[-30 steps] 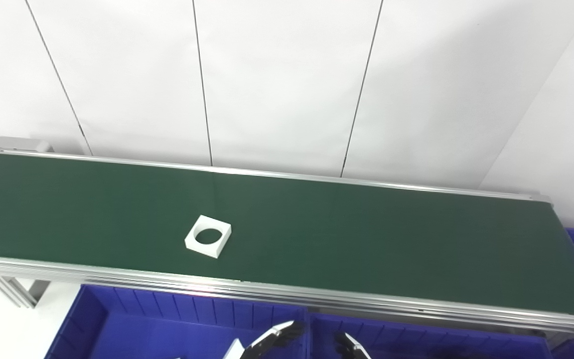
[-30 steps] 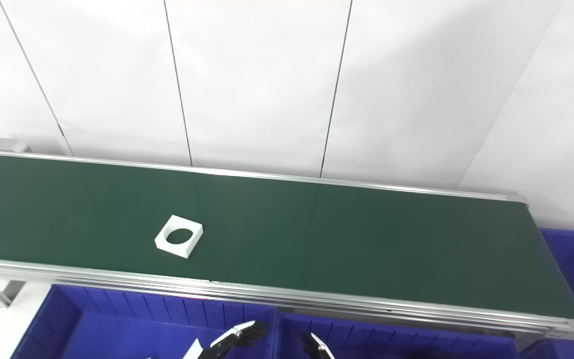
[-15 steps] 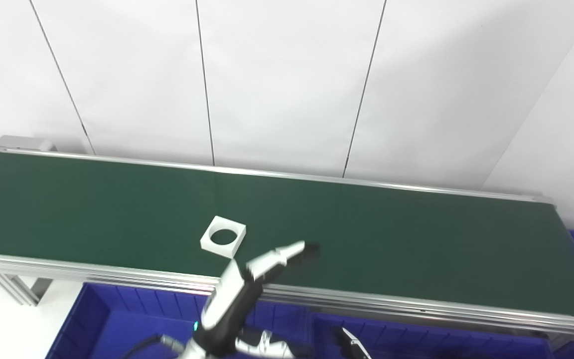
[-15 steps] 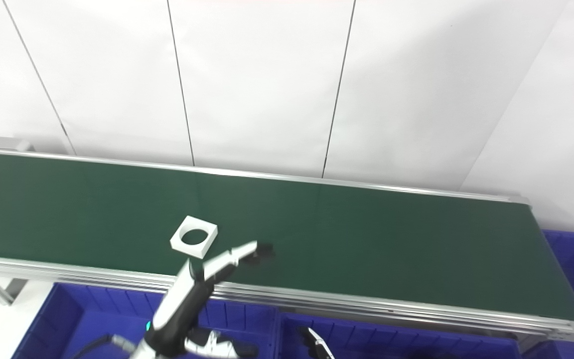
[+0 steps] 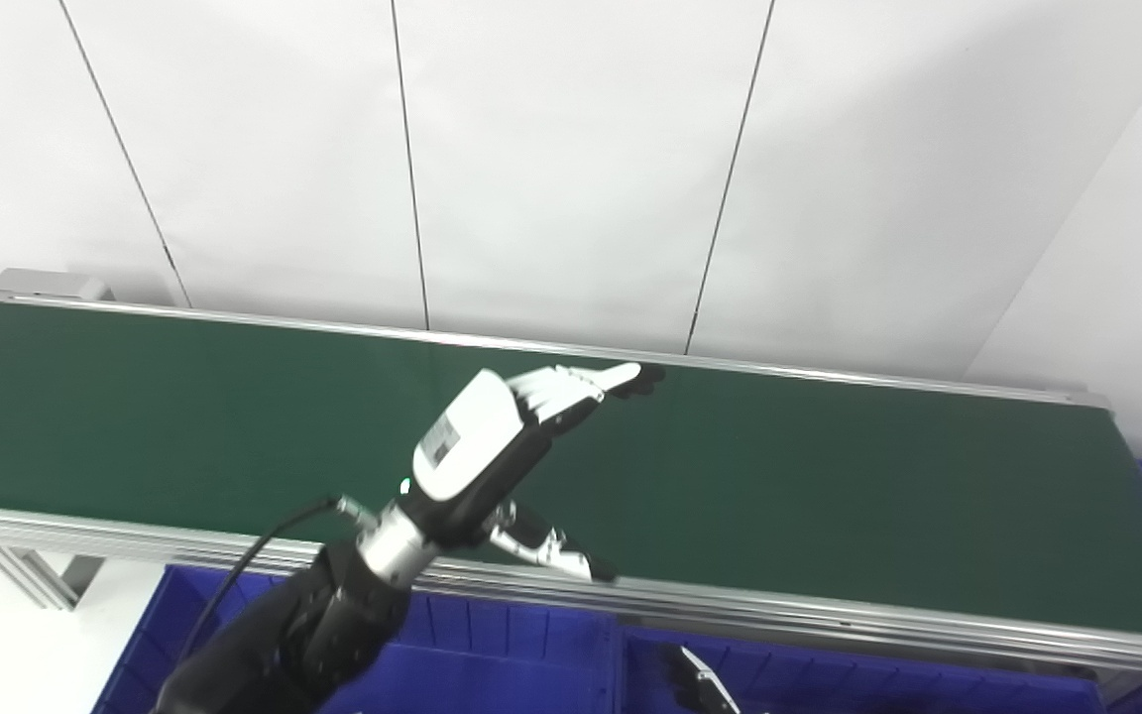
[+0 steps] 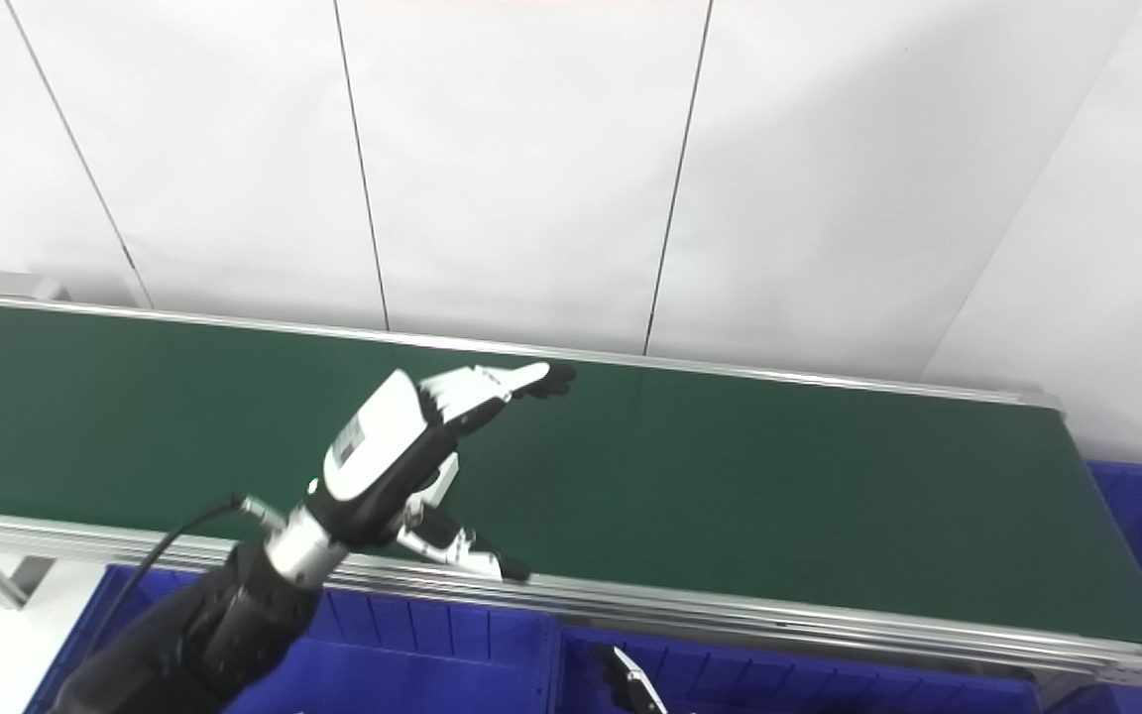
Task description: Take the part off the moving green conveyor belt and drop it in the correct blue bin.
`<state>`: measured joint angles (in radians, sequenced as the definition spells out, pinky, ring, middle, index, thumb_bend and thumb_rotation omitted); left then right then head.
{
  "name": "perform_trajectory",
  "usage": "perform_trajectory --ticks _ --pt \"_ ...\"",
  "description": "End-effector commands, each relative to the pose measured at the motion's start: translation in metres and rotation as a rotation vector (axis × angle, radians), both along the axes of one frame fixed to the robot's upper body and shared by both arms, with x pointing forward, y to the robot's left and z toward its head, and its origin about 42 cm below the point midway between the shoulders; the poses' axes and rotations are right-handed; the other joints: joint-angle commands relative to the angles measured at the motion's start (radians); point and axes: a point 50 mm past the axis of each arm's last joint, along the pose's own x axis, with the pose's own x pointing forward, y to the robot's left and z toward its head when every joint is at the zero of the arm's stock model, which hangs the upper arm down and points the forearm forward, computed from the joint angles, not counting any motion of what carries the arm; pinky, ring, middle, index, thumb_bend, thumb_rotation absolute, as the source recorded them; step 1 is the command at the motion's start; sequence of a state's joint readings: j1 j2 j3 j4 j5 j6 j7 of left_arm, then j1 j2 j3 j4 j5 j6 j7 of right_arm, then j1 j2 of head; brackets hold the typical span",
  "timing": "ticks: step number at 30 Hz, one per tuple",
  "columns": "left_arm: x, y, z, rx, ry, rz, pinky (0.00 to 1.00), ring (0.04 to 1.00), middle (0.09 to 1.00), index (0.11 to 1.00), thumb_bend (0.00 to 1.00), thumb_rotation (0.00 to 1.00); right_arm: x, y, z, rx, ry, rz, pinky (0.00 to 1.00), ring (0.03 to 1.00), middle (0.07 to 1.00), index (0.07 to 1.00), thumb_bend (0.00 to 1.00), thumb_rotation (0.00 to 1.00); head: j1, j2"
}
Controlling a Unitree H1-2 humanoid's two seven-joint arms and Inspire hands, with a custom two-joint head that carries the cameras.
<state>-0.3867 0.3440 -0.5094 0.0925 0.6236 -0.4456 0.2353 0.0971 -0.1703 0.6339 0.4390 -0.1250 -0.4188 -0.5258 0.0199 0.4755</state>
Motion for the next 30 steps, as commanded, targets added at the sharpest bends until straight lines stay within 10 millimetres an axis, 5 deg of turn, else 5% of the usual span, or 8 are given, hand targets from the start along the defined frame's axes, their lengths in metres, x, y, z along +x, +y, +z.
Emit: perform_trajectory --ticks 1,15,30 --pt "0.016 -0.002 0.023 0.021 -0.07 -0.018 0.66 0.73 0.797 0.877 1.0 0.1 0.008 0.006 0.01 0.049 -0.067 0.011 0.78 0.829 0.866 0.851 0.85 0.93 0.0 -0.001" --pt "0.086 -0.033 0.015 0.32 0.075 0.095 0.58 0.721 0.846 0.957 1.0 0.0 0.007 0.013 0.011 0.069 -0.061 0.014 0.79 0.815 0.86 0.846 0.88 0.92 -0.015 0.003" --pt "0.113 -0.082 -0.014 0.455 0.169 0.082 0.6 0.749 0.866 0.933 1.0 0.02 0.007 0.023 0.015 0.099 -0.067 0.018 0.79 0.804 0.856 0.836 0.91 0.9 -0.041 0.014"
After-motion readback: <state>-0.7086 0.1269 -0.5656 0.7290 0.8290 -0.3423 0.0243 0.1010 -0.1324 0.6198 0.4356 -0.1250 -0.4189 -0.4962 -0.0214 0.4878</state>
